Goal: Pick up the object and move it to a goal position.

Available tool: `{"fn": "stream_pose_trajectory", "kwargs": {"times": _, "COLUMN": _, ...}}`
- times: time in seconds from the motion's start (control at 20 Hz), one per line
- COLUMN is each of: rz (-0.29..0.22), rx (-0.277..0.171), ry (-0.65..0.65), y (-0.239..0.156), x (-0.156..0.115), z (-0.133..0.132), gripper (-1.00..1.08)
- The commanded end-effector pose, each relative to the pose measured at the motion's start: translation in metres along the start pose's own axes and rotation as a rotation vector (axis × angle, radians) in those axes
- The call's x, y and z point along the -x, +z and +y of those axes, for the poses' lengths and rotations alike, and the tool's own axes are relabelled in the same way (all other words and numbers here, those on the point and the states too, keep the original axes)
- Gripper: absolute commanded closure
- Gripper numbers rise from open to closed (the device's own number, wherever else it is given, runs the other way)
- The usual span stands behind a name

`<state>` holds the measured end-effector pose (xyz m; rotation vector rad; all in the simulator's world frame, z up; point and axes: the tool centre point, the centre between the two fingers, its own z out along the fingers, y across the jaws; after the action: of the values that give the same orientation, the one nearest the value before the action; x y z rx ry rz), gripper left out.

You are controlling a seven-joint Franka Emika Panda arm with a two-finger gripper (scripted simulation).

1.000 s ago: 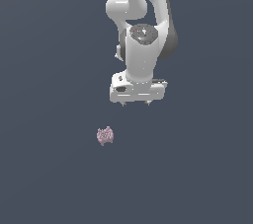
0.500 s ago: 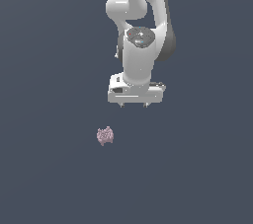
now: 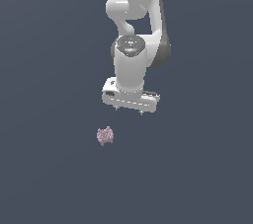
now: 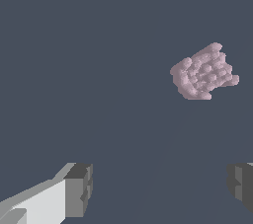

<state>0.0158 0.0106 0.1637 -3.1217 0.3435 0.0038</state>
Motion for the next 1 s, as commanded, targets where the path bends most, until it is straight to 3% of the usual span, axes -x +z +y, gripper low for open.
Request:
{"fn": "stream_pose_trajectory", "kwargs": {"times": 0.0, "rz": -0.002, "rx": -0.002, "ry": 0.080, "y": 0.005, "x": -0.007, "z": 0.006, "gripper": -0.92}}
{"fn": "stream_pose_trajectory", "kwargs": {"times": 0.95, "rz": -0.007, "rx": -0.006, "ry": 0.727, "y": 0.042, "x": -0.058, "z": 0.061, "gripper": -0.92}}
